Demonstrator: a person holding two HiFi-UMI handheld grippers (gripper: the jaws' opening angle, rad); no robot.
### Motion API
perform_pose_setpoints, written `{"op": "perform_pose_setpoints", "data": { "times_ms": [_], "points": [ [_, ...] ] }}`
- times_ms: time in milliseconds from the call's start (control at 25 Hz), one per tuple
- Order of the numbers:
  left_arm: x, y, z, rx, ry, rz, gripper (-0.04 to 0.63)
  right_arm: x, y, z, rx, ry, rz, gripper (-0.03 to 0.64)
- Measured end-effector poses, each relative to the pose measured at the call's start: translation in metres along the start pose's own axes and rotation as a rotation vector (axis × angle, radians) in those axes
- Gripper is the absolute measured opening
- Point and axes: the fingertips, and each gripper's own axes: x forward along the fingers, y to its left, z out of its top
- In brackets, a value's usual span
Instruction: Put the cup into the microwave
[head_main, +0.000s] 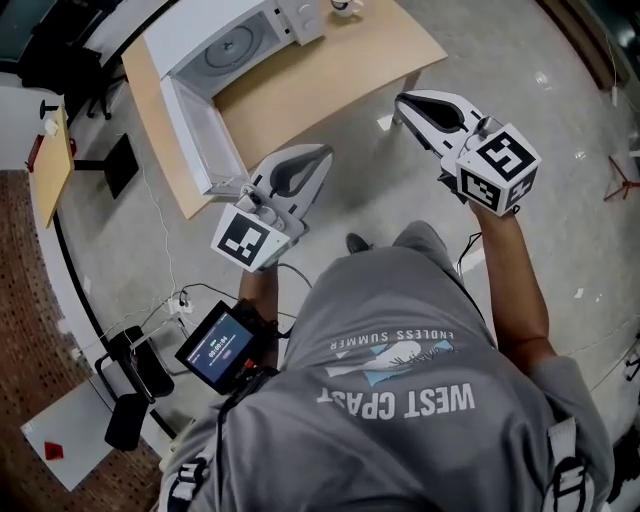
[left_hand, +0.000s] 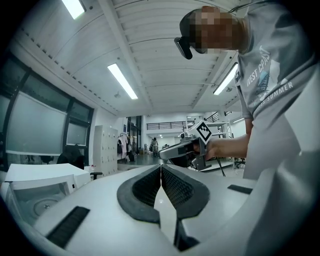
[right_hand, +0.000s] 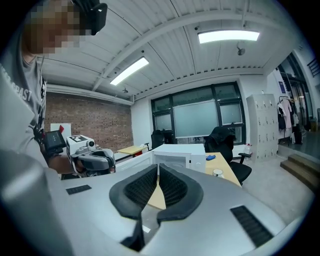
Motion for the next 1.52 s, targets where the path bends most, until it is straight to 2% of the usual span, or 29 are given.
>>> {"op": "perform_pose_setpoints", "data": {
  "times_ms": [440,640,880,1080,1200,1520],
  "points": [
    [-0.008,0.059,-0.016,-0.027,0.034,0.054,0.023,0.072,-0.044,0.005,0.004,0.013,0.026,0.021],
    [0.010,0.106,-0.029,-0.039,0.055,0.114,0.023,0.127,-0.100,-0.002,0.000,0.027,0.057,0.021],
    [0.038,0.154,-0.027,-0.101,0.065,0.179,0.023,0.183,-0.183,-0.013,0.014,0.107,0.041,0.021],
    [0.056,0.179,-0.049,-0.160,0.095,0.238,0.023,0.226,-0.271,-0.069,0.018,0.226,-0.030,0.031],
    [0.063,0.185,-0.051,-0.196,0.109,0.271,0.023,0.242,-0.316,-0.105,-0.001,0.335,-0.058,0.075],
    [0.079,0.215,-0.071,-0.271,0.156,0.339,0.023,0.297,-0.396,-0.196,-0.062,0.558,-0.047,0.134]
  ]
}}
